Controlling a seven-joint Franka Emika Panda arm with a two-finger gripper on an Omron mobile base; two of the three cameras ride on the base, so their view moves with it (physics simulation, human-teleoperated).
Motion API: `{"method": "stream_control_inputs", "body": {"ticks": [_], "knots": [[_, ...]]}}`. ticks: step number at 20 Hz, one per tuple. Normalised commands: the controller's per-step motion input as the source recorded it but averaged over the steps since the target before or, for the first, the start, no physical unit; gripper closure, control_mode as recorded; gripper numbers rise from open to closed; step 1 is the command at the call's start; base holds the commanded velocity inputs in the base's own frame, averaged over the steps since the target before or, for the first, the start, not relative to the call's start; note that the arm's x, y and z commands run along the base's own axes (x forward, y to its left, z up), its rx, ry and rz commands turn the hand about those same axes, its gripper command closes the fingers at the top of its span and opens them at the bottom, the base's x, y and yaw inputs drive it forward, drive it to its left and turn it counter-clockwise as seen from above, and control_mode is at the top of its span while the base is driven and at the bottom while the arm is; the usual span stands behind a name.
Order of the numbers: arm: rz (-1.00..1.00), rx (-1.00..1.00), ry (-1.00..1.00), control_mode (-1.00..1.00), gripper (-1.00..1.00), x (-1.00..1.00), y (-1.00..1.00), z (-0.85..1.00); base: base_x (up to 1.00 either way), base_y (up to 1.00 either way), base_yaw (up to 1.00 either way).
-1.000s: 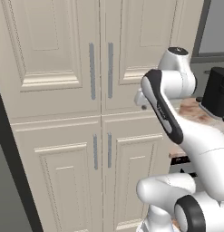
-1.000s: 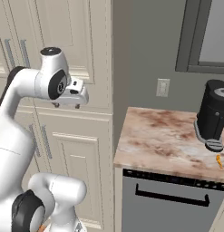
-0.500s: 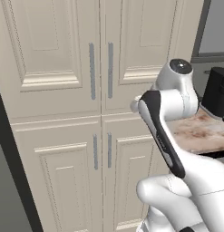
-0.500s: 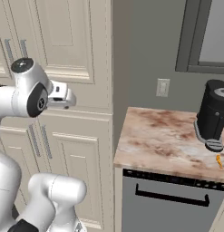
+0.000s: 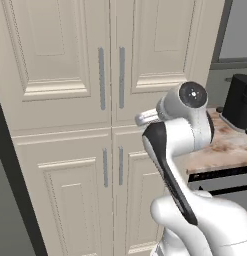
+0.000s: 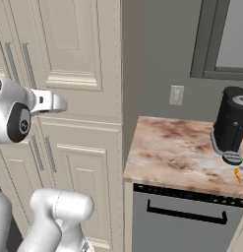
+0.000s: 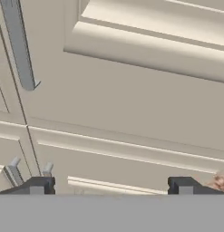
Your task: Retrieve the pan from the cabinet, then place the raw meat into the pan to avoid contamination.
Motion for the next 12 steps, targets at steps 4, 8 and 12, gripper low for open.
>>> {"method": "stream_control_inputs", "body": {"ticks": [4,8,12], "knots": [[-0.03,-0.02,-0.17,-1.00,-1.00,-0.01,0.24,0.24,0.00,0.00,0.00],[-0.04,0.00,-0.16,-1.00,-1.00,0.00,0.18,0.20,0.00,0.00,0.00],[-0.03,0.00,-0.17,-1.00,-1.00,0.00,0.22,0.21,0.00,0.00,0.00]]}}
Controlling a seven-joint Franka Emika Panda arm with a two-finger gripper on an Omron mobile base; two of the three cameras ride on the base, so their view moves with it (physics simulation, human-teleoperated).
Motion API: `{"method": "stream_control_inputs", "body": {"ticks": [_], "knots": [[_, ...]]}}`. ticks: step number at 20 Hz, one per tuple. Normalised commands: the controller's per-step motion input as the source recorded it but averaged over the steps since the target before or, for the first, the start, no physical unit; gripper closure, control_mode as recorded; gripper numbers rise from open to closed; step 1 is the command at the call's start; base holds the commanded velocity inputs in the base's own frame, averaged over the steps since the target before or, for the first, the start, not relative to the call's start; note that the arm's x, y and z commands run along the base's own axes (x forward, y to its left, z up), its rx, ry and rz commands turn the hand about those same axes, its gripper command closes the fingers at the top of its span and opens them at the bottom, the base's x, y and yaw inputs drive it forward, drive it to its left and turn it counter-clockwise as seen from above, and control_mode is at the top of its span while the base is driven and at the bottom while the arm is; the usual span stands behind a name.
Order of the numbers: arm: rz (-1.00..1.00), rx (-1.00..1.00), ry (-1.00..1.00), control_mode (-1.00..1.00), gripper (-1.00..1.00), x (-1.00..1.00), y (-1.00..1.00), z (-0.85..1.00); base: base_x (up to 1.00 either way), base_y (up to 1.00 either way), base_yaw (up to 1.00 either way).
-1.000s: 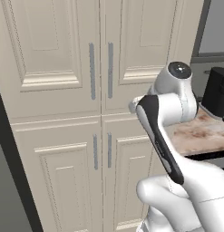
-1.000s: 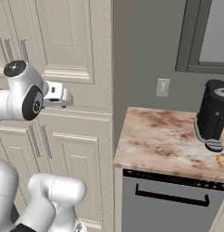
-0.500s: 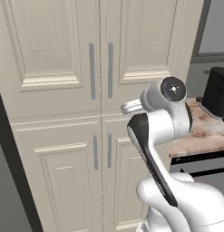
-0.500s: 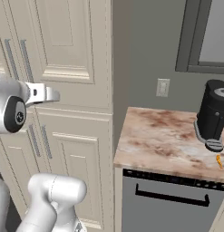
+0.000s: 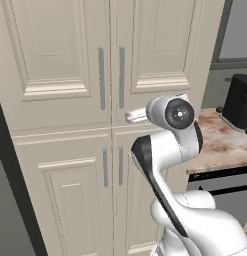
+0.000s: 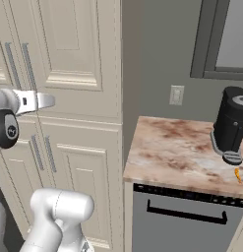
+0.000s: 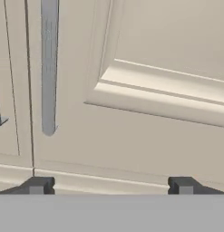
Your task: Retrieve the pan from the cabinet, then place the raw meat into the pan to avoid contamination.
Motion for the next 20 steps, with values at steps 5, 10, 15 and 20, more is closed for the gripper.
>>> {"method": "stream_control_inputs", "body": {"ticks": [5,10,15,20], "knots": [[-0.03,0.00,-0.18,-1.00,-1.00,0.00,0.20,0.18,0.00,0.00,0.00],[-0.01,0.00,-0.17,-1.00,-1.00,0.00,0.15,0.15,0.00,0.00,0.00],[-0.01,0.00,-0.13,-1.00,-1.00,0.00,0.12,0.18,0.00,0.00,0.00],[0.00,0.00,-0.14,-1.00,-1.00,0.07,0.09,0.18,0.00,0.00,0.00]]}}
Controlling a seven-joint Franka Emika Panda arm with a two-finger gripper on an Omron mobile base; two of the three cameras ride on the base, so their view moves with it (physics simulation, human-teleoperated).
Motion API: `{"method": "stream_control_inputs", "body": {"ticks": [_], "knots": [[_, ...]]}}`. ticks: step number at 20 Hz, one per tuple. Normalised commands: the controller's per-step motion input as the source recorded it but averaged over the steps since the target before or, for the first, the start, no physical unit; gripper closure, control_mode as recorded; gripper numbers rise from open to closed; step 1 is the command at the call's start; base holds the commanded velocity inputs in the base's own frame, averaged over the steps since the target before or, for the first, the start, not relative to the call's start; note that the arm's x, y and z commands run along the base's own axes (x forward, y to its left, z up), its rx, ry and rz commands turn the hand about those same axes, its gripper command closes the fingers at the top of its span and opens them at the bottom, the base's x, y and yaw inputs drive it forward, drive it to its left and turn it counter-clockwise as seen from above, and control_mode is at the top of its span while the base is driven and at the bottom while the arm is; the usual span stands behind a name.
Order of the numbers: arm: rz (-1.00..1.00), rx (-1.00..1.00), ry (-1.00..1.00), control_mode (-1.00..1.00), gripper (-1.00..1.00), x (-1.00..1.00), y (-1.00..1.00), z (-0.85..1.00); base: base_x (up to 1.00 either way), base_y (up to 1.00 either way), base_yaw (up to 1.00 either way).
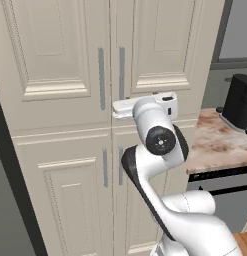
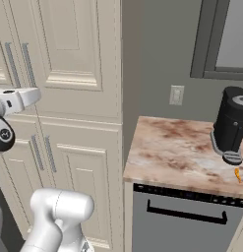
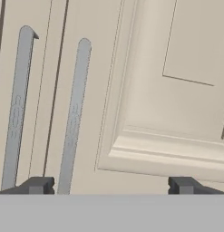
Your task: Retrieve the pan from the cabinet, then place the raw meat into the pan to avoid contamination.
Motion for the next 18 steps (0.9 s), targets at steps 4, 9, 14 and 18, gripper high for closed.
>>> {"method": "stream_control_inputs", "body": {"ticks": [4,9,14,18], "knots": [[0.00,0.00,-0.16,-1.00,-1.00,0.12,0.10,0.17,0.00,0.00,0.00],[0.00,0.00,-0.18,-1.00,-1.00,0.06,0.10,0.16,0.00,0.00,0.00],[0.00,0.00,-0.19,-1.00,-1.00,0.06,0.11,0.17,0.00,0.00,0.00],[0.00,0.00,-0.17,-1.00,-1.00,0.03,0.05,0.17,0.00,0.00,0.00]]}}
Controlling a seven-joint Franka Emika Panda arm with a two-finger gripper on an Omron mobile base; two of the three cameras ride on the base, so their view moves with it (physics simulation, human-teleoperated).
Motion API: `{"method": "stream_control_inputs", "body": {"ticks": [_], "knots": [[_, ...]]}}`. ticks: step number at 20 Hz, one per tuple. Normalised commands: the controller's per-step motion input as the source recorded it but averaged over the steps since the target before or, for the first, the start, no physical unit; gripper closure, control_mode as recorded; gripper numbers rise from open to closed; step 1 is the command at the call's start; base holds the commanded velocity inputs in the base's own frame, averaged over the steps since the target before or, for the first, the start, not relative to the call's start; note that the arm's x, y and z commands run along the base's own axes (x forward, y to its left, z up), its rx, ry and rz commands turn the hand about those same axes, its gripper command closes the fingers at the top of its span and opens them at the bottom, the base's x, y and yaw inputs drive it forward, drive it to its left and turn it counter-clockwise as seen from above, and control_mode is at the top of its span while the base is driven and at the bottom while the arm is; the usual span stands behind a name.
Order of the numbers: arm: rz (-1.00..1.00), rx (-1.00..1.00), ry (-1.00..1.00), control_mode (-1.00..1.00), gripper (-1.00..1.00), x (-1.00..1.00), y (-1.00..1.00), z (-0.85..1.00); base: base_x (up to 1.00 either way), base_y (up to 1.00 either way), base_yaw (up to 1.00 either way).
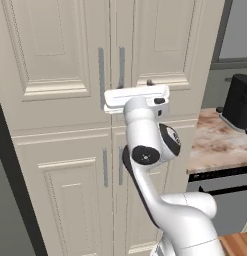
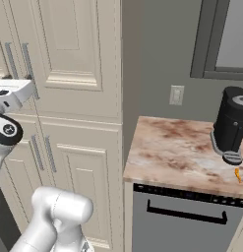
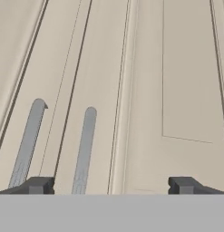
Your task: Retrieve the pan from the cabinet, then place the raw meat into the pan to avoid contamination.
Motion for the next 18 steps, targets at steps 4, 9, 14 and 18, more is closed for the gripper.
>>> {"method": "stream_control_inputs", "body": {"ticks": [4,9,14,18], "knots": [[0.00,0.00,-0.09,-1.00,-1.00,0.00,0.00,0.15,0.00,0.00,0.00],[-0.02,0.00,-0.02,-1.00,-1.00,0.04,-0.02,0.06,0.00,0.00,0.00],[-0.04,0.00,0.00,-1.00,-1.00,0.16,-0.01,0.00,0.00,0.00,0.00],[-0.04,0.00,0.00,-1.00,-1.00,0.23,0.00,0.00,0.00,0.00,0.00]]}}
